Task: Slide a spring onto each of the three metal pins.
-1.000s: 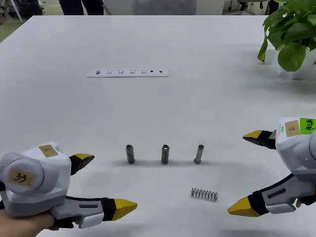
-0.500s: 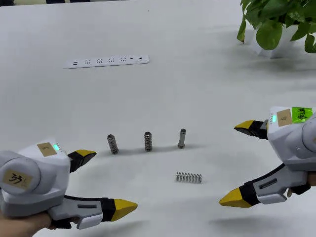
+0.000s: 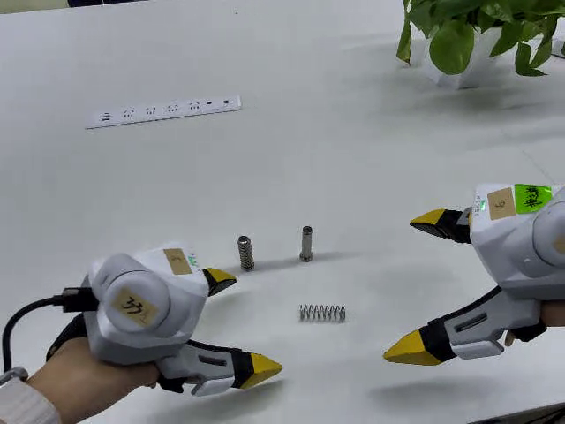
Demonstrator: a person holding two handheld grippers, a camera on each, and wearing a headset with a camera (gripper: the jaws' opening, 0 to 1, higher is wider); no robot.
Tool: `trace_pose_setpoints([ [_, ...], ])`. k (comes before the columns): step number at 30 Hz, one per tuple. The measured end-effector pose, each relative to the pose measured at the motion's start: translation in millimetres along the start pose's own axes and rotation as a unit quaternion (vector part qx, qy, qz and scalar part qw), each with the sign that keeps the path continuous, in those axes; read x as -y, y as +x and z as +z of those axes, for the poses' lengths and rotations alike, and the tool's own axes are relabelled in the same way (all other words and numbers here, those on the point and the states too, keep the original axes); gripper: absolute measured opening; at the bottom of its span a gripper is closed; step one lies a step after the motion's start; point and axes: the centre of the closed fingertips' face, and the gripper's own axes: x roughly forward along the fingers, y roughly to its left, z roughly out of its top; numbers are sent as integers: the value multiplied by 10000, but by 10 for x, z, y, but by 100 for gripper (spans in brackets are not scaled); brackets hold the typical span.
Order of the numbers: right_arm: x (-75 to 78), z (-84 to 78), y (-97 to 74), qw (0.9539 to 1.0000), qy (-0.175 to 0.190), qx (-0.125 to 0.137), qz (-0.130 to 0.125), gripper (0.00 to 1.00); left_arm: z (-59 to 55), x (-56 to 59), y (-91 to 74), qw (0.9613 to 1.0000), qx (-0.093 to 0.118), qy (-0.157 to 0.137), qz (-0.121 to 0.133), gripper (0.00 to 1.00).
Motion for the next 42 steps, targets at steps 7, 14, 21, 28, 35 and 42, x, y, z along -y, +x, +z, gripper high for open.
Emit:
trace_pose_setpoints([
  [7,2,-26,-39,9999,95,66,-94,97,134,-5,178,9993,-107,253,-266,54],
  [14,-38,-79,-48,9999,134,29,-96,96,230,2,309,9974,-254,442,-501,31],
  [21,-69,-78,-67,9998,165,42,-105,96,243,79,430,9943,-441,680,-691,25],
  [28,-52,-97,-83,9997,187,39,-117,95,223,99,486,9899,-646,993,-773,21],
  [35,-31,-79,-104,9998,120,-6,-178,95,186,104,501,9864,-899,1079,-851,17],
  [42,-73,-48,-80,9999,91,-13,-131,95,186,108,522,9829,-1142,1160,-862,14],
])
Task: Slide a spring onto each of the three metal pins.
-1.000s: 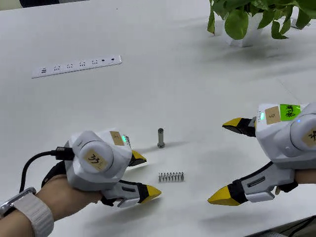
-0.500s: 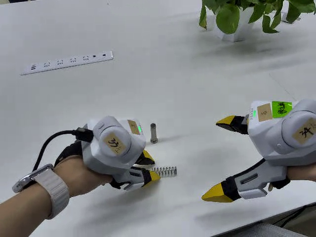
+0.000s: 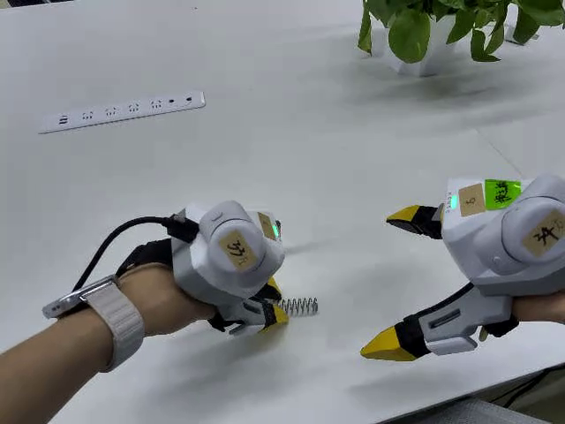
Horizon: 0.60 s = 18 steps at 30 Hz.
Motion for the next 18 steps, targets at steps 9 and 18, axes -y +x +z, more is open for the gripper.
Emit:
trace_pose_setpoints([
  [9,-47,12,32,10000,-35,-28,51,94,-10,0,-16,9999,24,-149,68,10],
  [18,-67,74,37,10000,-9,23,87,94,-10,58,-42,9978,376,-513,205,9],
])
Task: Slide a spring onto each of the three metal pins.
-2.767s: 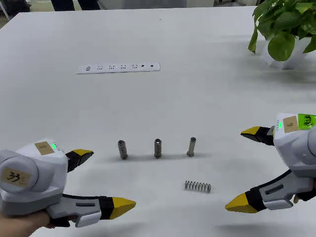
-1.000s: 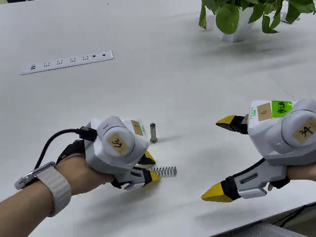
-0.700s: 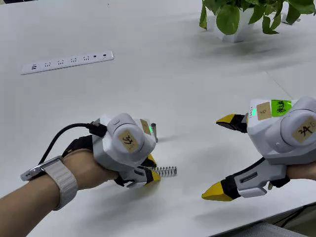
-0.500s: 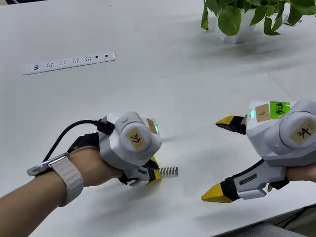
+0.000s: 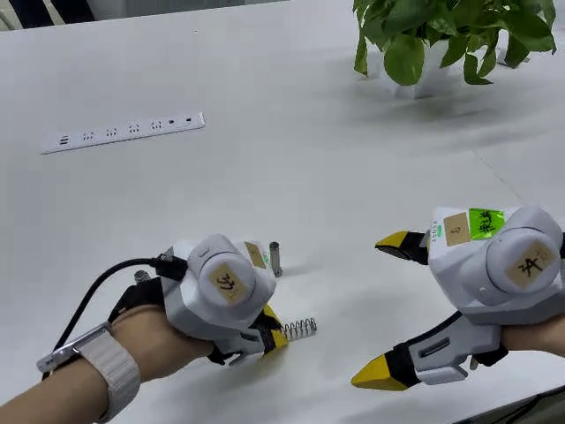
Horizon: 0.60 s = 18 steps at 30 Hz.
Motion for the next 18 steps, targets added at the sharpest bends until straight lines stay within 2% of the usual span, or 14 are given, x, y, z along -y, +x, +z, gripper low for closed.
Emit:
trace_pose_setpoints([
  [5,-8,39,-5,10000,-66,-3,22,93,-2,23,-20,9998,153,-114,88,9],
  [8,-11,54,-13,10000,-76,-2,26,93,39,43,-65,9990,348,-248,118,9],
  [14,-32,125,-22,9999,-86,43,92,92,103,42,-211,9948,792,-573,278,9],
  [16,-31,166,-17,9999,-89,72,104,92,114,46,-263,9935,927,-575,338,10],
  [18,-35,202,-8,9998,-95,102,121,92,96,56,-296,9930,948,-617,347,10],
])
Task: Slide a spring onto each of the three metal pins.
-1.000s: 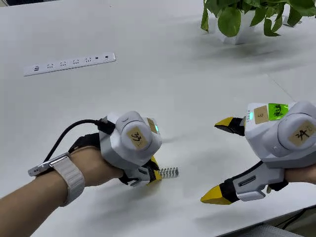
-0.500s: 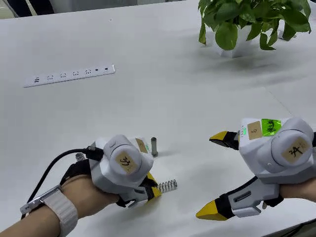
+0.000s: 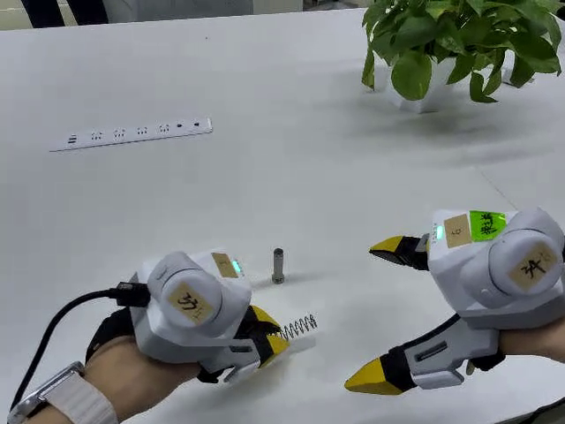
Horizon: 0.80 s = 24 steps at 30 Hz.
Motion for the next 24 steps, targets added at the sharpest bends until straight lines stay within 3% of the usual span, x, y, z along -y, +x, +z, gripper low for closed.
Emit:
trace_pose_setpoints([
  [5,-32,74,74,9999,-110,-26,70,90,-30,-12,-106,9997,171,-130,77,10],
  [9,-84,213,138,9997,-102,143,196,89,-57,1,-195,9988,371,-285,119,10],
  [15,-195,363,219,9981,-135,290,528,85,-78,75,-321,9978,641,-176,17,10],
  [18,-276,440,243,9966,-180,331,734,78,-42,123,-394,9966,815,-72,-73,10],
  [24,-460,487,292,9925,-273,258,1163,56,-41,160,-471,9956,915,106,-162,10],
])
